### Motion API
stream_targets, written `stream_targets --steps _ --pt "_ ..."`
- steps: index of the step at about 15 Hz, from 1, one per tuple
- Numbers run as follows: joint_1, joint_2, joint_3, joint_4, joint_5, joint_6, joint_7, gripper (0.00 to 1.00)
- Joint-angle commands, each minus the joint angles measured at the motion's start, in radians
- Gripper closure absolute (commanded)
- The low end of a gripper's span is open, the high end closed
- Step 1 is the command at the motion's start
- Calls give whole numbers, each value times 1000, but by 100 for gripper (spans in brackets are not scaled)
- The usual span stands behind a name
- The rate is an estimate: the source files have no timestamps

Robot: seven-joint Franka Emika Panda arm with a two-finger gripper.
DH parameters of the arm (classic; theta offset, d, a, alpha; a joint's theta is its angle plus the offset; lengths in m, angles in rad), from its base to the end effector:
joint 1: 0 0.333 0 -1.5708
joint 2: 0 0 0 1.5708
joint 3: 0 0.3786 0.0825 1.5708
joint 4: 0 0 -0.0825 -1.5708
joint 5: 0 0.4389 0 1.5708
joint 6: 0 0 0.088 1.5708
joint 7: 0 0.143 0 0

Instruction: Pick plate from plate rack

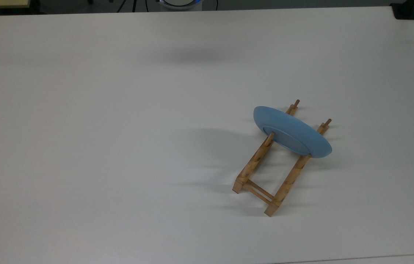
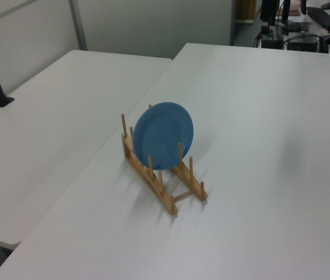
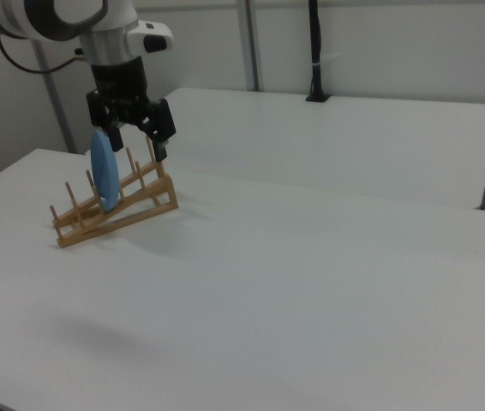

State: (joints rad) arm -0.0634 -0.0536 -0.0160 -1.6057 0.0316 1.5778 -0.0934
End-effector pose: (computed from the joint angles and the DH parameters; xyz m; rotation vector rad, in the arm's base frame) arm 0.5895 -0.0427 0.6655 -3.1111 -0.0221 -0.0442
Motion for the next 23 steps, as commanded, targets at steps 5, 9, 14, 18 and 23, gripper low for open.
stream_targets --steps 5,9,14,18,23 --pt "2 -6 1 -14 24 25 -17 0" --pt "14 -6 13 -19 11 22 -176 0" --pt "42 24 125 12 -48 144 -242 0" --pt "94 67 149 15 -84 362 -60 0" --pt "180 103 153 12 -136 499 52 0"
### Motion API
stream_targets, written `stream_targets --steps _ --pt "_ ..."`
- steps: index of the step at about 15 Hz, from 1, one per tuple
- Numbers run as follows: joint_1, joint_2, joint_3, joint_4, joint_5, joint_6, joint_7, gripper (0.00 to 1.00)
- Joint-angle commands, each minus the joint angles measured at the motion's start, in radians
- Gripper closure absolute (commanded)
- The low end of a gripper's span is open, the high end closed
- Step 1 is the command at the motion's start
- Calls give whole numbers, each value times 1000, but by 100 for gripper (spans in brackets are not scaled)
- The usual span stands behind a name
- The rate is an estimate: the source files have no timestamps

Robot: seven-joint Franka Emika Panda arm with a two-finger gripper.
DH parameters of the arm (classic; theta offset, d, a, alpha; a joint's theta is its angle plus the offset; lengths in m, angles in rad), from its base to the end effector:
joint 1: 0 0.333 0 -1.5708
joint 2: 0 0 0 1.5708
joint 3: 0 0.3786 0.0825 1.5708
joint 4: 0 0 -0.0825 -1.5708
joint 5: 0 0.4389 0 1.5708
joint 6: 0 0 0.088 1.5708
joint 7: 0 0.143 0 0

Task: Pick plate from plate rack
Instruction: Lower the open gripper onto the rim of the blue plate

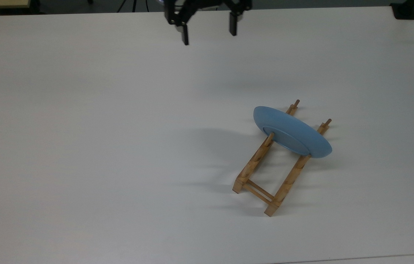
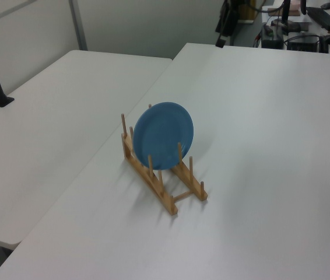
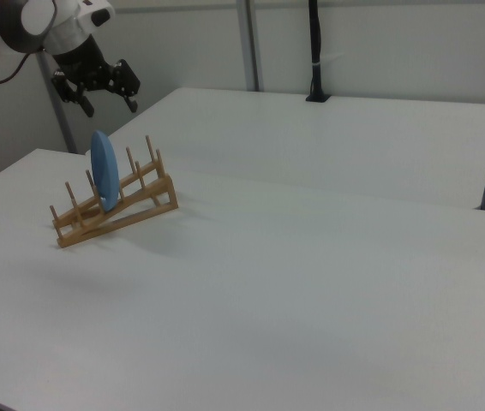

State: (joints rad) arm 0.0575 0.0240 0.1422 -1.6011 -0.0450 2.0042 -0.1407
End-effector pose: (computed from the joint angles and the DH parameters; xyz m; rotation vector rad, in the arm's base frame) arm 0.6567 0.1275 0.6680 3.0094 0.5333 0.5883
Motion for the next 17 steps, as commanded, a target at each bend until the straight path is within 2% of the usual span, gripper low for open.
stream_targets --steps 1,3,5,8,10,12,17 --pt "86 36 -6 6 -94 105 146 0" --pt "136 85 -4 6 -182 171 270 0" --pt "168 137 2 4 -304 235 419 0" --pt "177 217 53 4 -511 309 632 0" --pt "177 267 62 7 -601 337 734 1" --pt "180 298 71 10 -633 344 760 3" --pt "200 307 77 13 -636 346 789 9"
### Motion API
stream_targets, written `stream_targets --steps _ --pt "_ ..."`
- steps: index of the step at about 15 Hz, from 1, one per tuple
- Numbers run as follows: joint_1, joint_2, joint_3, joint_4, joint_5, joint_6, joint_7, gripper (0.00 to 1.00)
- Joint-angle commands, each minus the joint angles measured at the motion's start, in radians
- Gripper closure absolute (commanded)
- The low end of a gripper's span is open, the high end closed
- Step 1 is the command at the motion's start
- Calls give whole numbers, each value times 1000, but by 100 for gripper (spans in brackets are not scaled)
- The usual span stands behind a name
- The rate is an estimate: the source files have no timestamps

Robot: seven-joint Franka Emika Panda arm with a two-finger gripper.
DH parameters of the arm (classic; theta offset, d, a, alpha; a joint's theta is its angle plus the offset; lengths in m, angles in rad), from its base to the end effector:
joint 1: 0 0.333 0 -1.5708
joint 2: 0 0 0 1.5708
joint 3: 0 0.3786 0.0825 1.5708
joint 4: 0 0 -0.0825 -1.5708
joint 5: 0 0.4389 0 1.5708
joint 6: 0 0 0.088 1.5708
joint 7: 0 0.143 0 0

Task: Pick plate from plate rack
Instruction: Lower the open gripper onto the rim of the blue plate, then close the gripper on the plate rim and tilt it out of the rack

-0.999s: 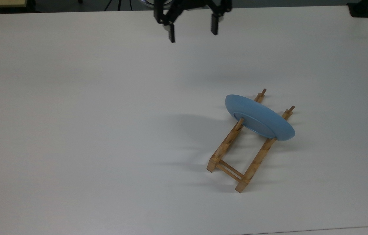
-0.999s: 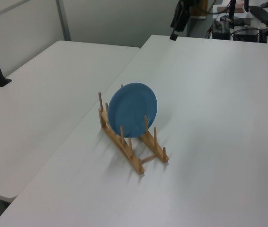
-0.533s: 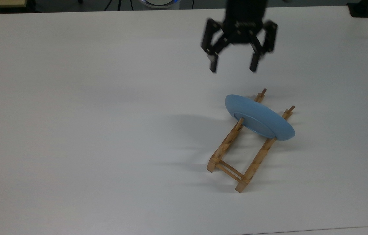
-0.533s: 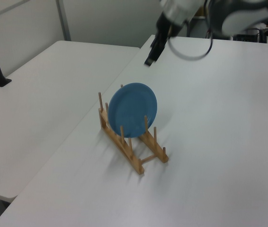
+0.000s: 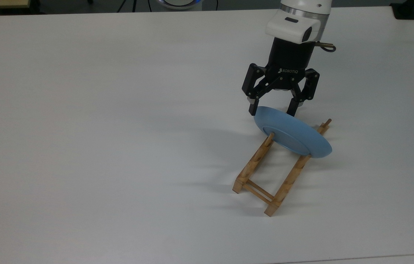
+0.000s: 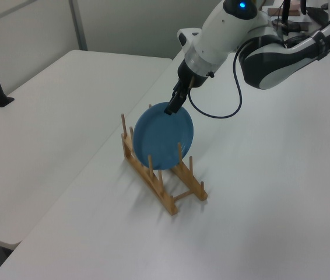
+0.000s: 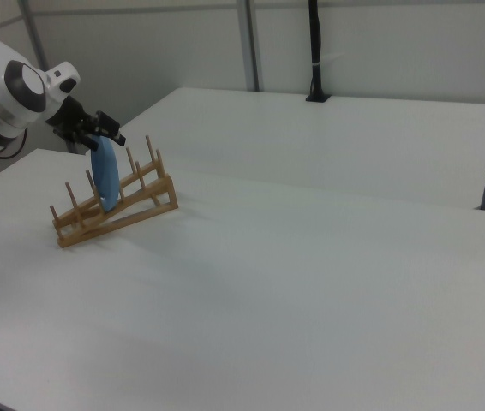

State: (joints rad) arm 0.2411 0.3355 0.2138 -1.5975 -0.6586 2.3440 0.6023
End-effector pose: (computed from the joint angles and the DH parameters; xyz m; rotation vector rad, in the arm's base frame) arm 0.7221 0.3021 0.5004 2.7809 0.2684 0.8696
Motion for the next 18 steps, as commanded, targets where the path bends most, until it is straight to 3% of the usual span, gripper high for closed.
stream_targets --steps 1,4,6,9,10,13,18 --pt "18 -4 6 10 -23 6 53 12" --pt "18 -3 6 10 -21 6 54 27" --pt "21 7 6 11 -24 6 53 42" --pt "23 13 6 11 -41 6 53 48" --pt "23 13 6 11 -53 6 53 58" --pt "23 14 12 10 -58 6 53 75" --pt "23 14 12 10 -84 6 53 99"
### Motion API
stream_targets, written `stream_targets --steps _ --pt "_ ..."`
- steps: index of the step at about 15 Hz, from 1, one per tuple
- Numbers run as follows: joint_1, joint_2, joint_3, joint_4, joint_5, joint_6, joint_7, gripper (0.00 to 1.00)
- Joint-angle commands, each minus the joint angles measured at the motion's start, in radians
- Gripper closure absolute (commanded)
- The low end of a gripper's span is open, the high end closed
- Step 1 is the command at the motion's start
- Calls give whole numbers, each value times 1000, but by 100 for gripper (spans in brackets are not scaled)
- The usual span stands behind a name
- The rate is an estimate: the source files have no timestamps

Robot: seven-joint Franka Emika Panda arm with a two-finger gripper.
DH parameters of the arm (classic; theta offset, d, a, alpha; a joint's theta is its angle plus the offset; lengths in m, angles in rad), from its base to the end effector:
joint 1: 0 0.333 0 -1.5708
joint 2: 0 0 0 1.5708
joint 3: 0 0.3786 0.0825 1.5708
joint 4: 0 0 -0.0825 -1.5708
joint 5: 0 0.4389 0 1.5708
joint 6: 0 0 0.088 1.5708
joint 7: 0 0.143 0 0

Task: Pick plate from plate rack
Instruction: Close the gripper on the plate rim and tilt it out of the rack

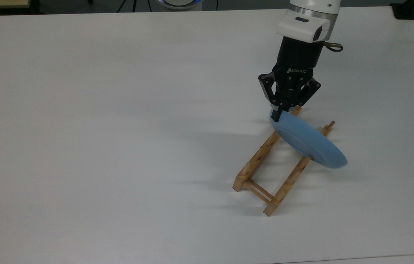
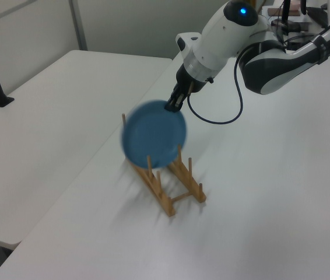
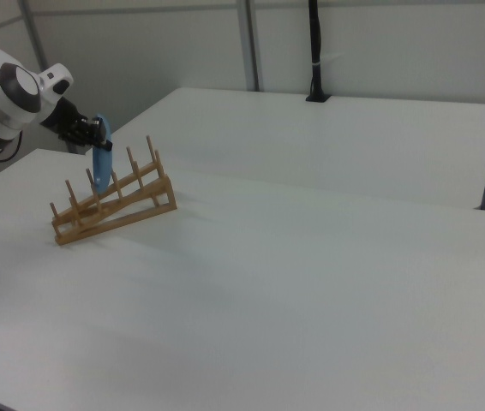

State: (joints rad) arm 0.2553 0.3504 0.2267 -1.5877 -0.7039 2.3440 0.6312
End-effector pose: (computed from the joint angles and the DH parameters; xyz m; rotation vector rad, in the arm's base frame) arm 0.7191 0.3202 0.4961 2.7592 0.2971 0.8916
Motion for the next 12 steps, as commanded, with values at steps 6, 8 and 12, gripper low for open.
stream_targets --steps 6,8,12 --pt "-1 -21 -1 0 -32 5 24 100" --pt "-7 -51 0 0 -25 3 27 100" --pt "-45 -100 8 -6 32 -2 24 100"
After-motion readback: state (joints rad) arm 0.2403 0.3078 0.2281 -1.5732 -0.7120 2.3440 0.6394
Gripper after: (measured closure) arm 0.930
